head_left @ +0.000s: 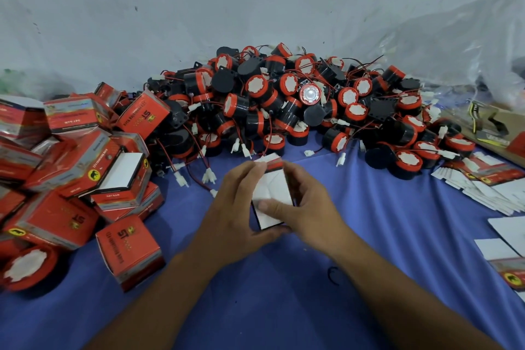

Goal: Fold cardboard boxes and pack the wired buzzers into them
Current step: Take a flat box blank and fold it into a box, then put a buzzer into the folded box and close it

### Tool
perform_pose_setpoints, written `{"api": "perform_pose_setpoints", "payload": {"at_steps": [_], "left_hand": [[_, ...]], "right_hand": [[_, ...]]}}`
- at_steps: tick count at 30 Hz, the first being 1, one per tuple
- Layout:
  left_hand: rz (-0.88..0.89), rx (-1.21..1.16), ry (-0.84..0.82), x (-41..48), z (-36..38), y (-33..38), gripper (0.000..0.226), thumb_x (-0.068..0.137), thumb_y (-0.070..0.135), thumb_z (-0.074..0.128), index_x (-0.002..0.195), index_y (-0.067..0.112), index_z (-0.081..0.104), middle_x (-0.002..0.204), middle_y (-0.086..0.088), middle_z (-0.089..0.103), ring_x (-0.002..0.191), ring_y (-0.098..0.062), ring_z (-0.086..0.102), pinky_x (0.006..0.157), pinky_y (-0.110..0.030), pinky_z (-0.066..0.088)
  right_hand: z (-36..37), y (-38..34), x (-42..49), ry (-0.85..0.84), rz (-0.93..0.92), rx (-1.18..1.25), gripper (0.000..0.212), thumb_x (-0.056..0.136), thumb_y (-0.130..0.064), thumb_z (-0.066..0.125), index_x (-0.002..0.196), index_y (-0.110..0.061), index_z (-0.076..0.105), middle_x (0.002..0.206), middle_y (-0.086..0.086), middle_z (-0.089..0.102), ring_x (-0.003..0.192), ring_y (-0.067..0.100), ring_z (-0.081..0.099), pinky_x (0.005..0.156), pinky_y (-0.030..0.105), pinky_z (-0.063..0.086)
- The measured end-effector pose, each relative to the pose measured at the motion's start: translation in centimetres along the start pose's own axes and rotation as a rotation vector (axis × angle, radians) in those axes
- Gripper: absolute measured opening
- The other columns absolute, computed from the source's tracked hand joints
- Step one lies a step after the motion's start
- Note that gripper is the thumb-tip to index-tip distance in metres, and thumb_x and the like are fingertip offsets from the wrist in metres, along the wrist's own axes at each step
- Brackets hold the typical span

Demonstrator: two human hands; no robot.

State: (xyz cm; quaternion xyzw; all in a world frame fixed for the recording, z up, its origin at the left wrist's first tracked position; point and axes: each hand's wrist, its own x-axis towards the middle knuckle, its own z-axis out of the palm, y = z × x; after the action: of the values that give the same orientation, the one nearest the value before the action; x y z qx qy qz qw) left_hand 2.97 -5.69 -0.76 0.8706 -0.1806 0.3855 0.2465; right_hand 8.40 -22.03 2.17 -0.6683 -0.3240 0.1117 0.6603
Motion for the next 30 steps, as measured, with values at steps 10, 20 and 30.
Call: {"api": "perform_pose_setpoints", "payload": {"at_steps": [10,20,30], "left_hand": [[0.155,0.458,-0.147,-0.1,-0.6,-3.0,0.059,0.085,0.046,0.072,0.118,-0.002,0.065,0.121,-0.015,0.064,0.119,-0.033,0.057,0.11,-0.05,0.039],[-0.346,0.035,-0.163,-0.5,0.0,-1.5,0.049,0.081,0.032,0.081,0.121,0.006,0.068,0.135,-0.008,0.059,0.121,-0.026,0.058,0.101,-0.042,0.049],[-0.474,-0.121,-0.241,-0.7,-0.3,-1.6,0.013,0.086,0.027,0.076,0.093,0.018,0.068,0.114,0.024,0.043,0.112,-0.008,0.039,0.094,-0.002,0.022]], "right_hand": [[-0.9,1.4,0.9,-0.076,-0.522,-1.284,0.036,0.073,-0.017,0.078,0.104,-0.003,0.066,0.119,0.013,0.066,0.123,0.034,0.057,0.11,0.048,0.041],[-0.1,1.6,0.4,0.023,0.07,-1.229,0.036,0.093,-0.038,0.06,0.122,-0.019,0.047,0.125,0.001,0.059,0.101,0.025,0.062,0.077,0.035,0.05],[-7.3,4.7,3.2,0.506,0.103,-0.849,0.038,0.101,-0.038,0.051,0.134,-0.02,0.056,0.127,0.012,0.059,0.116,0.021,0.051,0.093,0.037,0.041]]}}
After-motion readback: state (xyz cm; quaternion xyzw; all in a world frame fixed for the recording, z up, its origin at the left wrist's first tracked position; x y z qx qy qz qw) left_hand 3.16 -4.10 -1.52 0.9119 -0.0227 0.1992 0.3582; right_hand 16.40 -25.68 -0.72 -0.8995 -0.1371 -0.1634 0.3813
